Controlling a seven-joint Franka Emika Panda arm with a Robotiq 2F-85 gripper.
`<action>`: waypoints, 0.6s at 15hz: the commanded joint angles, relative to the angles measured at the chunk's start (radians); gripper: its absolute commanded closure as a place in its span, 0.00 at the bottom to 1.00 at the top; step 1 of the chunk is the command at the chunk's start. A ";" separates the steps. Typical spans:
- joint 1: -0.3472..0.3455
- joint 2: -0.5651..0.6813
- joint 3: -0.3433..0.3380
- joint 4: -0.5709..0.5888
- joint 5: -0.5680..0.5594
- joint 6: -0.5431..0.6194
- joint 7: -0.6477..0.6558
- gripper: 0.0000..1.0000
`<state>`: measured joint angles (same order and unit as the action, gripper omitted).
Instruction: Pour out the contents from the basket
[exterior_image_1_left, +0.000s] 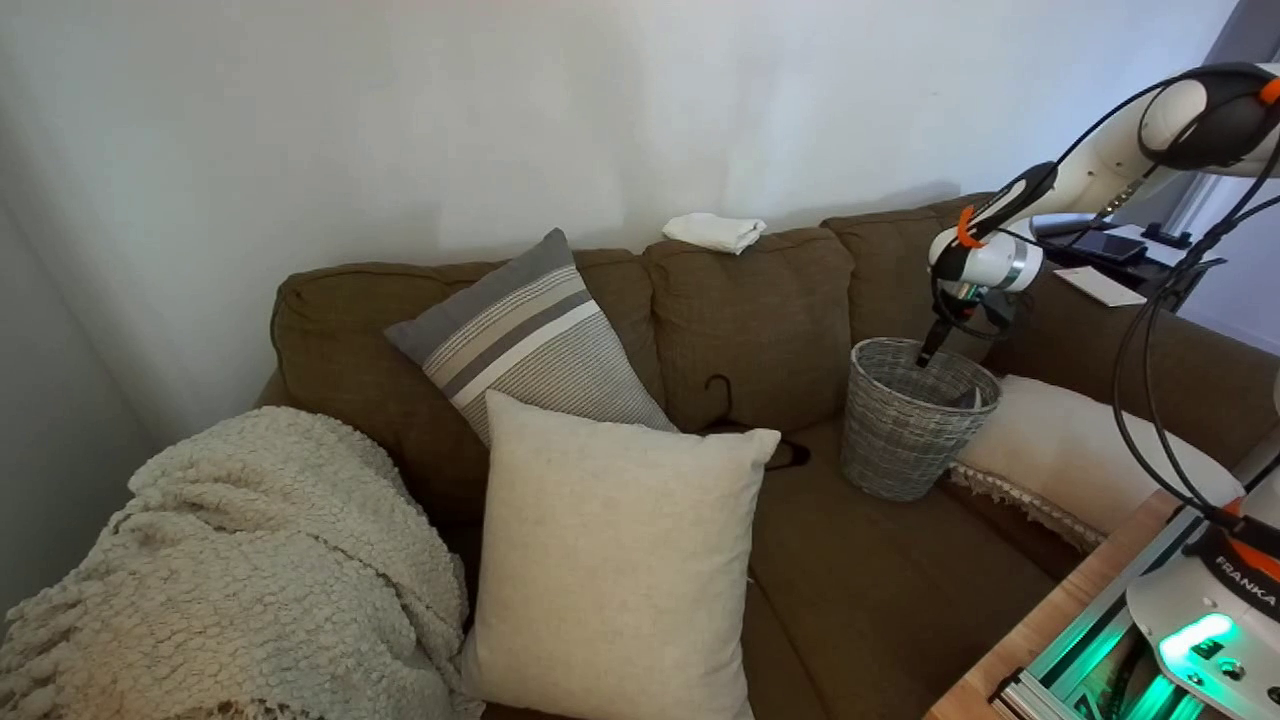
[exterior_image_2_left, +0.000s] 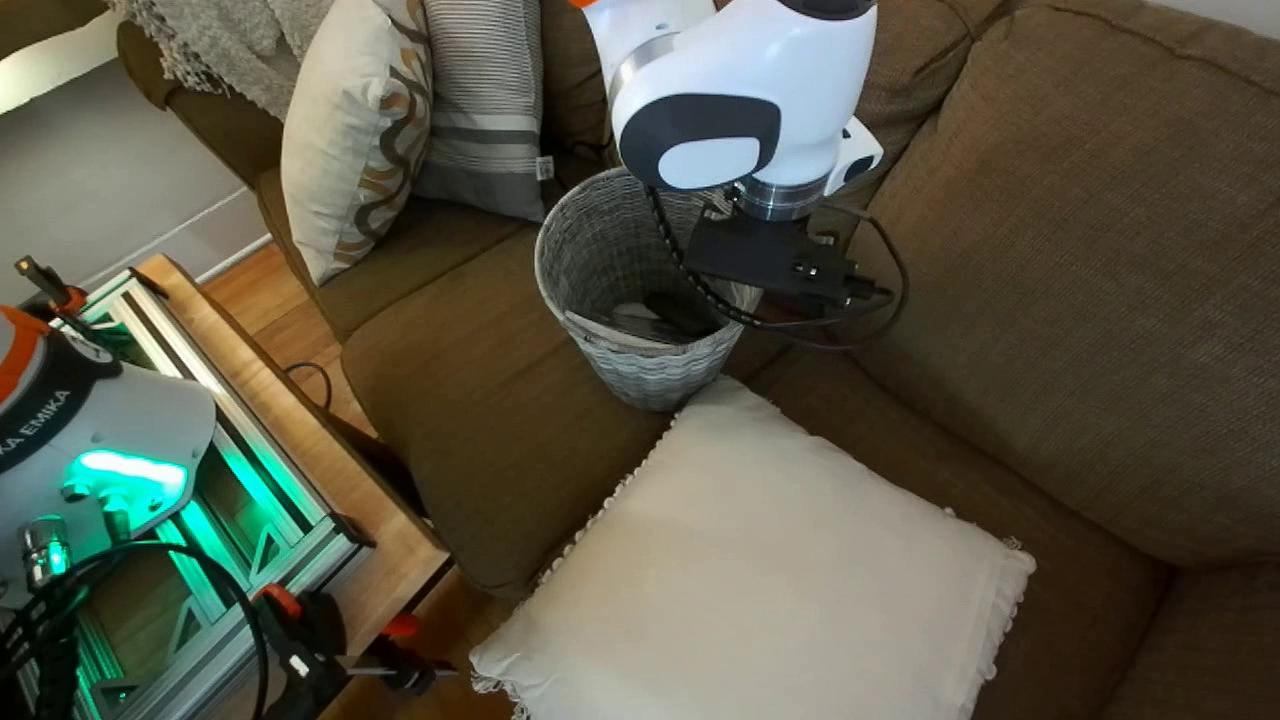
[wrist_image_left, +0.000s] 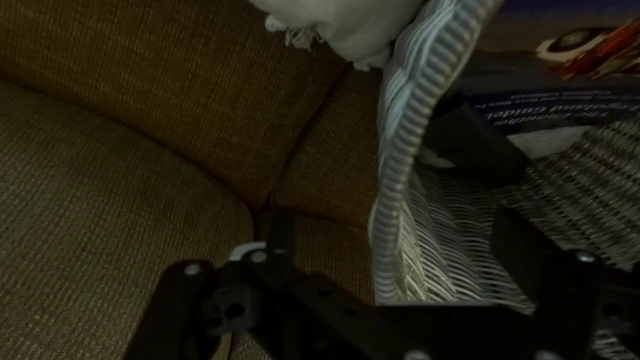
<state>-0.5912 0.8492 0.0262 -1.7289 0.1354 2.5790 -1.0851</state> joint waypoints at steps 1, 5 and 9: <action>-0.013 0.049 0.020 0.017 -0.001 0.061 -0.018 0.26; -0.020 0.064 0.030 0.020 -0.009 0.072 -0.020 0.47; -0.046 0.050 0.046 0.018 -0.003 0.062 -0.046 0.77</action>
<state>-0.5977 0.8954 0.0464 -1.7223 0.1335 2.6388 -1.0941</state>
